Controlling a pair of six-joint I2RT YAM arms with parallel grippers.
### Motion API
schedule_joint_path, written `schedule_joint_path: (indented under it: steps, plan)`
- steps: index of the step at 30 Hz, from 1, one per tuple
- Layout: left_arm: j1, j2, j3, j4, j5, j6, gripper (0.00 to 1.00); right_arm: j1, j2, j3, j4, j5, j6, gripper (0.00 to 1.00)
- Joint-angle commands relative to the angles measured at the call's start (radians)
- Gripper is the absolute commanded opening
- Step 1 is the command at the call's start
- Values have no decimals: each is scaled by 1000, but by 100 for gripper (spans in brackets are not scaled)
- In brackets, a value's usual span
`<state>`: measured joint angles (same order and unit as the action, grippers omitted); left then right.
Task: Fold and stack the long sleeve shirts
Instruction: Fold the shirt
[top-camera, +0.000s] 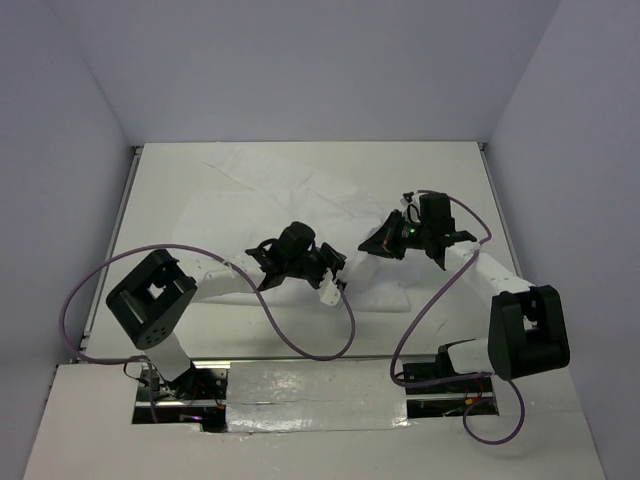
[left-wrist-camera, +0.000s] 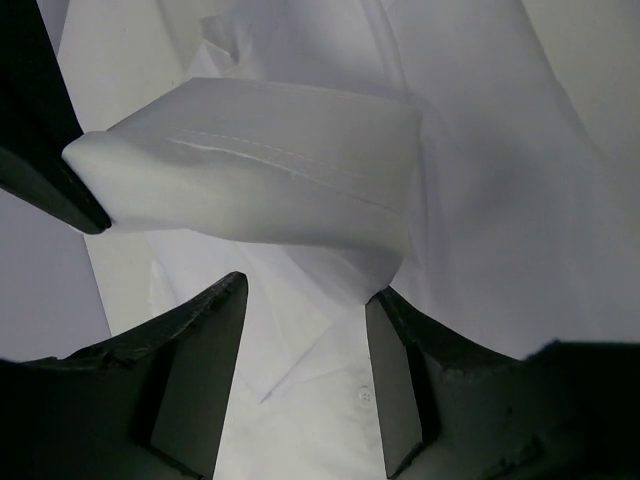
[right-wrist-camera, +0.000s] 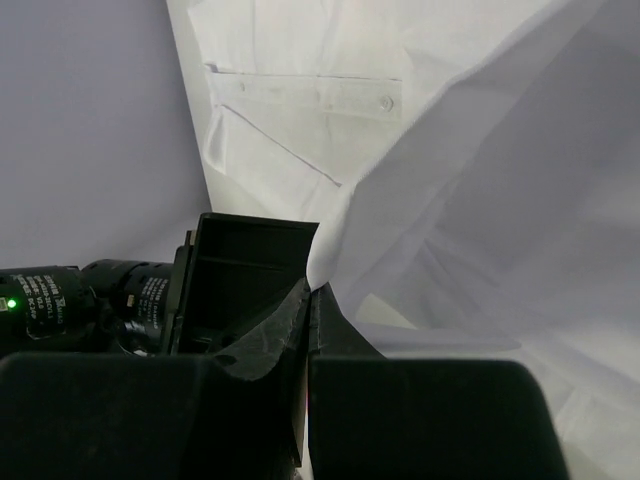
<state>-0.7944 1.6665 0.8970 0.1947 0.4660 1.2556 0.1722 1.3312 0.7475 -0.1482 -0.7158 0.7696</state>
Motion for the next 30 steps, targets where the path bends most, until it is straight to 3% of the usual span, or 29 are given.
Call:
schedule_joint_path:
  steps: [1,4,7,9,10,18,23,24,25,26,30]
  plan:
    - [-11,13,-10,107,34,-30,63,4,14,-2,56,-24,25,0]
    - [-20,45,10,155,-6,-120,56,4,8,-22,81,-27,49,0]
    - [-20,55,20,176,0,-162,32,4,2,-37,81,-11,45,0]
    - [-20,44,34,181,16,-199,7,3,9,-34,49,-8,18,0]
    - [-20,29,51,167,22,-240,0,0,8,-27,12,-4,2,0]
    - [32,-102,141,-168,261,-303,0,4,-180,-40,-240,133,-133,0]
    - [24,-123,79,-235,284,-196,0,3,-234,-125,-236,107,-115,0]
    - [17,-119,66,-226,261,-164,3,3,-234,-129,-223,105,-104,0]
    - [3,-108,40,-206,202,-118,21,3,-234,-129,-203,102,-86,0]
    - [0,-100,28,-181,175,-93,27,3,-231,-129,-194,102,-78,0]
    - [0,-48,-7,-57,56,-54,34,4,-224,-125,-163,79,-52,0]
